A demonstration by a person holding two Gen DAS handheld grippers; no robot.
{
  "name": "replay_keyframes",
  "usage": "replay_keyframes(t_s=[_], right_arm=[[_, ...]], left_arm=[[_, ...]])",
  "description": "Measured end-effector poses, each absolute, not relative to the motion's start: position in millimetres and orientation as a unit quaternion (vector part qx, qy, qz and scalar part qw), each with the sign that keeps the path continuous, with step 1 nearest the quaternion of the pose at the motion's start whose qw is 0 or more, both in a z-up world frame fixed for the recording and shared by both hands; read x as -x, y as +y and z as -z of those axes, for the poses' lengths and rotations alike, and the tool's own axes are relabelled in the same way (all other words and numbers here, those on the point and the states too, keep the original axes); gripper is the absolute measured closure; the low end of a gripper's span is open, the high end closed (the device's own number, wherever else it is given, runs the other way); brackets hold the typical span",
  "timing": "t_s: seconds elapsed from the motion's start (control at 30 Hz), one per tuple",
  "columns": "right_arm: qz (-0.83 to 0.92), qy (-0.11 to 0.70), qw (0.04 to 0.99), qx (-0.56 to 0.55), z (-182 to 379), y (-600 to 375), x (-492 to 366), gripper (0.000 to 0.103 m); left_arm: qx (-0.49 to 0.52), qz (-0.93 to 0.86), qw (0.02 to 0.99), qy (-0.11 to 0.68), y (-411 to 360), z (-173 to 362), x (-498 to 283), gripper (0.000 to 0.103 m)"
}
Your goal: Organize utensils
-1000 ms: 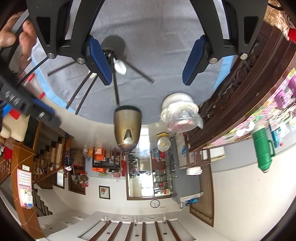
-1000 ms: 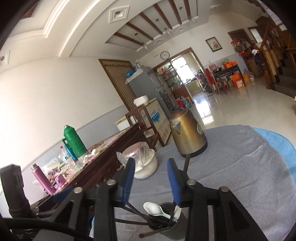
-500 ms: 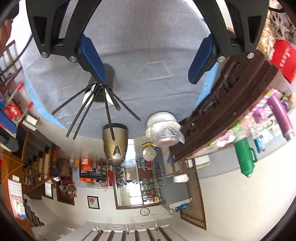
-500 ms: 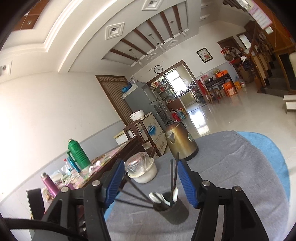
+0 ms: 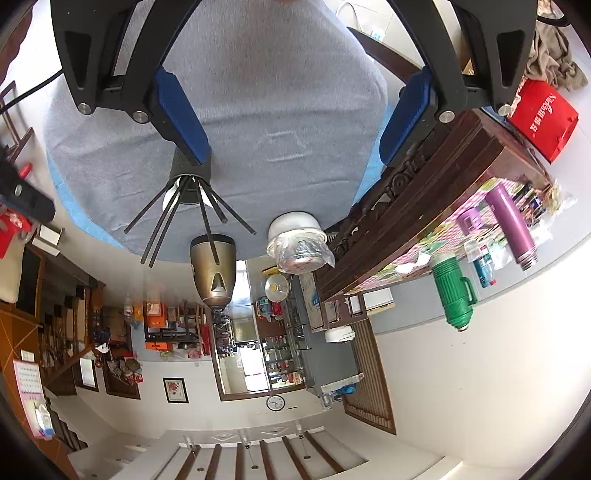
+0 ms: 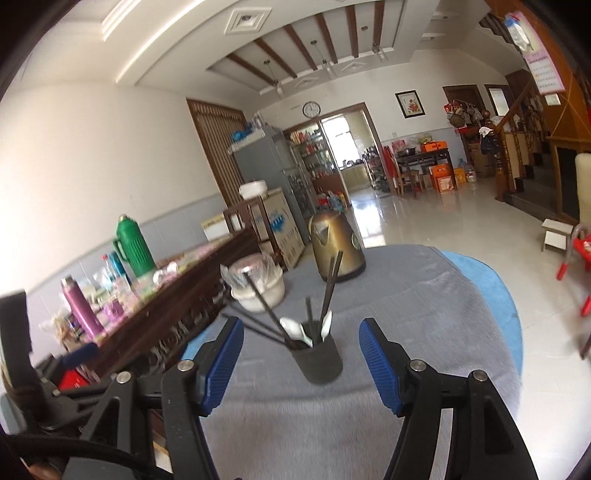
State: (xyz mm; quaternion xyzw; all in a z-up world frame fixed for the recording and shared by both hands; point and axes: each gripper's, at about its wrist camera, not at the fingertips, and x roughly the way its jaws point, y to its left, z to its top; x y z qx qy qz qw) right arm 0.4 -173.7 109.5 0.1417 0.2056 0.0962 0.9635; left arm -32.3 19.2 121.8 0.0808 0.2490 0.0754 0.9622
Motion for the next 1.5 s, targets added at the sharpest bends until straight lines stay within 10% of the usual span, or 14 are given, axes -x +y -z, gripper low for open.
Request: replay_keyframes(t_s=[1.5], right_arm=[[-0.019, 0.261, 0.962, -0.081, -94, -120, 89, 0.032]], left_arm=[[-0.069, -0.104, 0.953, 0.278, 61, -99, 96, 0.005]])
